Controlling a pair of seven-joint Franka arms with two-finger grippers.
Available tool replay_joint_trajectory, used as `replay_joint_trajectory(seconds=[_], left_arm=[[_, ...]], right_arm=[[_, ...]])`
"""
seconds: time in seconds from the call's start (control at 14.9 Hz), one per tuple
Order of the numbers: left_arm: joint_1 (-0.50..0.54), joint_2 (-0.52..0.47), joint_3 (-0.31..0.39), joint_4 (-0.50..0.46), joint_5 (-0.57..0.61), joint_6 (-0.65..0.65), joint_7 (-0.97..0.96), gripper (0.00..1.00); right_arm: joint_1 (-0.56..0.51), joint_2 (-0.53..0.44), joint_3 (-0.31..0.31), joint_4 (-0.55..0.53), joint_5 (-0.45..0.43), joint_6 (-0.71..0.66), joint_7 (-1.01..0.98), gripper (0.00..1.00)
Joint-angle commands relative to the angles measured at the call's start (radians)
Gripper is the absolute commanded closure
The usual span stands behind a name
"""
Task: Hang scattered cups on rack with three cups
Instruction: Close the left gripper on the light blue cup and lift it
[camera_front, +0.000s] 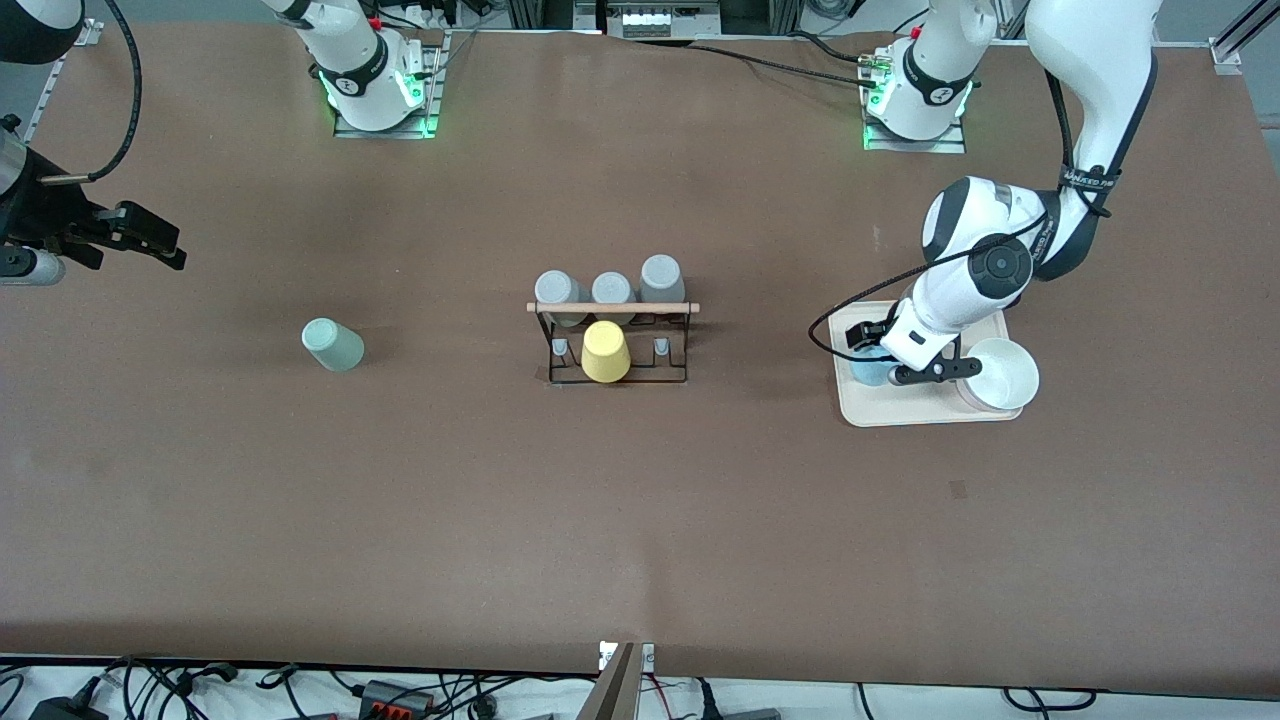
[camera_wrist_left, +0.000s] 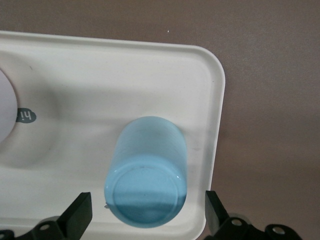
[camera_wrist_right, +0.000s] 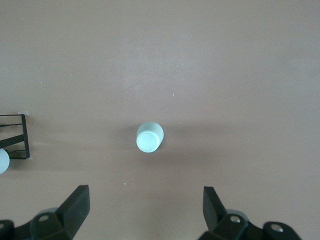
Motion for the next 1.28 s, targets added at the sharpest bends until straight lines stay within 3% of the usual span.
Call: replay_joint_trajectory(seconds=[0.0,0.54,0.67,0.94,1.21], left_arm=[[0.004,-0.006,-0.001,-0.01,0.036,0.016,-0.004,0.05],[0.004,-0.003,0.003,0.002,0.049,0.003,-0.005,0.48],[0.008,-0.017,0.003,0.031,0.056,-0.013,-0.005,0.49],[0.003,-0.024,-0.009,0.226,0.056,-0.256,-0.066,0.49],[-0.008,-0.017,-0.099,0.371,0.04,-0.382,-0.258,0.49]], right_arm=[[-0.016,-0.007,0.012,0.009,-0.008,-0.019,-0.012,0.0],[-0.014,-0.006,0.014,0.01,-0.009,-0.019,-0.012,0.0],[-0.014,-0.006,0.014,0.009,-0.009,-0.019,-0.012,0.0],[-0.014,-0.004,0.014,0.009,-0.009,-0.017,-0.01,0.0],[-0.014,-0.004,0.014,0.009,-0.008,-0.014,-0.006,0.0]])
